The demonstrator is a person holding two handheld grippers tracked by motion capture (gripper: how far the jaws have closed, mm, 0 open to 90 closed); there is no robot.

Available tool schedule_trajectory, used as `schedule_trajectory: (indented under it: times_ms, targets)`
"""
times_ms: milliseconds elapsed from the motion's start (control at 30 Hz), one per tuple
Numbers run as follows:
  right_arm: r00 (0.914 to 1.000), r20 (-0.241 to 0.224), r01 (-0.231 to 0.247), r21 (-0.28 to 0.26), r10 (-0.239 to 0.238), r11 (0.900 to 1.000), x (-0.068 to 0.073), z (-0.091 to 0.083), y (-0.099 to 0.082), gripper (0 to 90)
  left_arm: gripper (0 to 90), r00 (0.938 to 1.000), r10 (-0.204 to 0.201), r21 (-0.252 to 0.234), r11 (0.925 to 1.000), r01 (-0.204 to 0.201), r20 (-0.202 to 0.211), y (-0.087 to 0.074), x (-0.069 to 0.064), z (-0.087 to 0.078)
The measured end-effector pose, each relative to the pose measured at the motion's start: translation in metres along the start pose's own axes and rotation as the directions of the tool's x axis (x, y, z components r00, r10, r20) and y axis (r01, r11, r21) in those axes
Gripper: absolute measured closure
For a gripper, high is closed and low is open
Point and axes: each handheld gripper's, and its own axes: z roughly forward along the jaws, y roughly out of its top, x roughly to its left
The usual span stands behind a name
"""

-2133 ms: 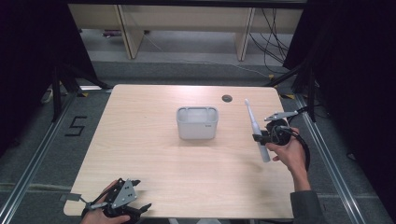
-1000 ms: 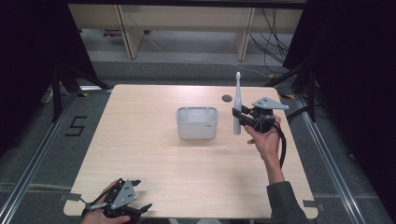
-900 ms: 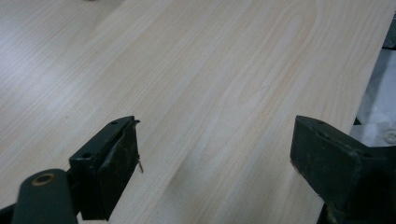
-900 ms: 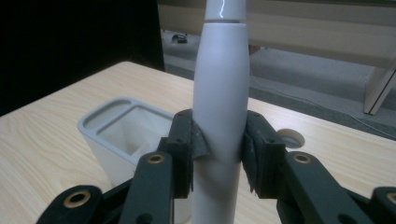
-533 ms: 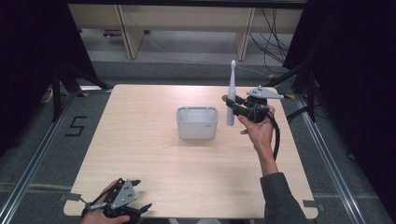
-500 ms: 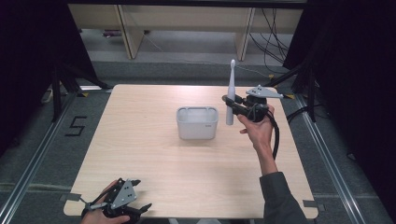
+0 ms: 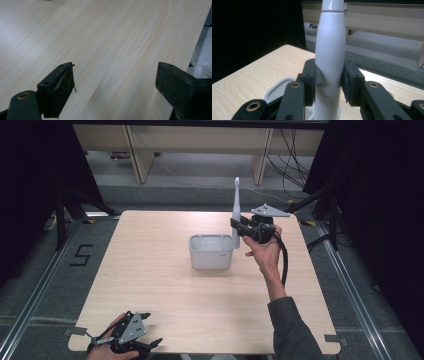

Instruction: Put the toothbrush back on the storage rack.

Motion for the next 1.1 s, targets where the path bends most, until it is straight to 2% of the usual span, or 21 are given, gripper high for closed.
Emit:
schedule_trajectory:
  times_ms: [33,67,100,133,200,233,267,300,367,400,533,567,633,667,733,767,800,900,967,1033,1100]
  targets:
    - [0.9999,-0.008,-0.007,0.000,0.007,1.0000,0.001,0.002,0.000,66.6,14.8,1.0000,-0.002,-0.010,0.9999,0.002,-0.001,0.000,0.000,0.000]
    - [0.9999,-0.009,-0.014,0.002,0.014,0.9999,0.003,0.006,0.000,66.6,14.8,0.9999,0.012,0.015,0.9998,-0.012,-0.004,0.000,0.001,0.000]
    - [0.9999,-0.009,-0.014,0.002,0.014,0.9999,0.003,0.006,0.000,66.6,14.8,0.9999,0.012,0.015,0.9998,-0.012,-0.004,0.000,0.001,0.000]
    - [0.9995,-0.012,-0.029,0.002,0.029,0.9996,0.005,0.009,0.001,66.6,14.8,1.0000,0.006,-0.003,1.0000,-0.006,-0.006,0.000,0.000,0.000]
    - [0.9998,-0.015,-0.013,-0.003,0.013,0.9999,0.004,0.011,0.001,66.6,14.8,1.0000,-0.007,-0.009,0.9999,0.007,-0.003,0.000,0.000,0.000]
    - [0.9996,-0.017,-0.024,0.001,0.024,0.9997,0.006,0.013,0.000,66.6,14.8,1.0000,-0.001,0.004,1.0000,0.001,-0.004,0.000,0.000,0.000]
    - [0.9998,-0.014,-0.013,0.007,0.013,0.9999,0.006,0.017,0.000,66.7,14.8,1.0000,-0.001,-0.004,1.0000,0.001,-0.005,0.000,0.000,0.001]
    - [0.9998,-0.014,-0.013,0.007,0.013,0.9999,0.006,0.017,0.000,66.7,14.8,0.9999,0.010,0.009,0.9999,-0.010,0.011,0.000,0.001,0.000]
    - [0.9993,-0.022,-0.030,0.010,0.031,0.9995,0.008,0.021,0.000,66.6,14.8,1.0000,0.008,0.015,0.9999,-0.008,-0.001,0.000,0.001,-0.001]
    - [0.9996,-0.017,-0.023,0.006,0.023,0.9997,0.008,0.023,-0.001,66.6,14.8,0.9998,-0.017,-0.008,0.9998,0.017,0.009,0.000,-0.001,0.000]
    - [0.9993,-0.014,-0.035,0.024,0.035,0.9991,0.006,0.030,-0.004,66.6,14.8,1.0000,-0.004,0.007,1.0000,0.004,0.000,0.000,0.000,0.000]
    - [0.9990,-0.008,-0.044,0.022,0.044,0.9988,0.006,0.031,-0.005,66.6,14.8,0.9999,-0.011,-0.009,0.9999,0.011,0.012,0.000,0.000,-0.001]
    - [0.9990,-0.014,-0.041,0.024,0.042,0.9989,0.004,0.033,-0.006,66.6,14.8,0.9999,-0.013,-0.021,0.9997,0.013,0.008,0.000,-0.001,0.000]
    - [0.9996,-0.004,-0.028,0.027,0.028,0.9993,0.004,0.033,-0.007,66.6,14.8,1.0000,-0.001,0.009,1.0000,0.001,0.009,0.000,0.000,-0.001]
    - [0.9987,-0.003,-0.051,0.034,0.051,0.9981,0.005,0.036,-0.010,66.6,14.8,0.9999,-0.012,-0.012,0.9999,0.012,0.006,0.000,-0.001,0.000]
    - [0.9995,-0.001,-0.030,0.031,0.030,0.9991,0.004,0.037,-0.011,66.5,14.7,0.9999,-0.012,-0.012,0.9999,0.012,0.006,0.000,-0.001,0.000]
    - [0.9995,-0.001,-0.030,0.031,0.030,0.9991,0.004,0.037,-0.011,66.5,14.8,0.9997,-0.019,-0.020,0.9996,0.020,0.012,-0.001,-0.001,0.001]
    - [0.9989,-0.004,-0.047,0.048,0.047,0.9978,0.004,0.039,-0.013,66.5,14.8,1.0000,-0.003,0.004,1.0000,0.003,0.000,0.000,0.000,0.000]
    - [0.9990,0.003,-0.044,0.040,0.044,0.9983,0.004,0.042,-0.016,66.5,14.8,0.9996,-0.022,-0.014,0.9996,0.023,0.015,0.000,-0.001,0.000]
    - [0.9995,0.004,-0.033,0.050,0.033,0.9982,0.003,0.042,-0.017,66.5,14.8,1.0000,-0.002,0.006,1.0000,0.002,0.001,0.000,0.000,0.000]
    - [0.9985,0.006,-0.055,0.055,0.055,0.9970,0.002,0.044,-0.023,66.4,14.8,0.9998,-0.018,-0.019,0.9997,0.018,0.011,0.000,-0.001,0.000]
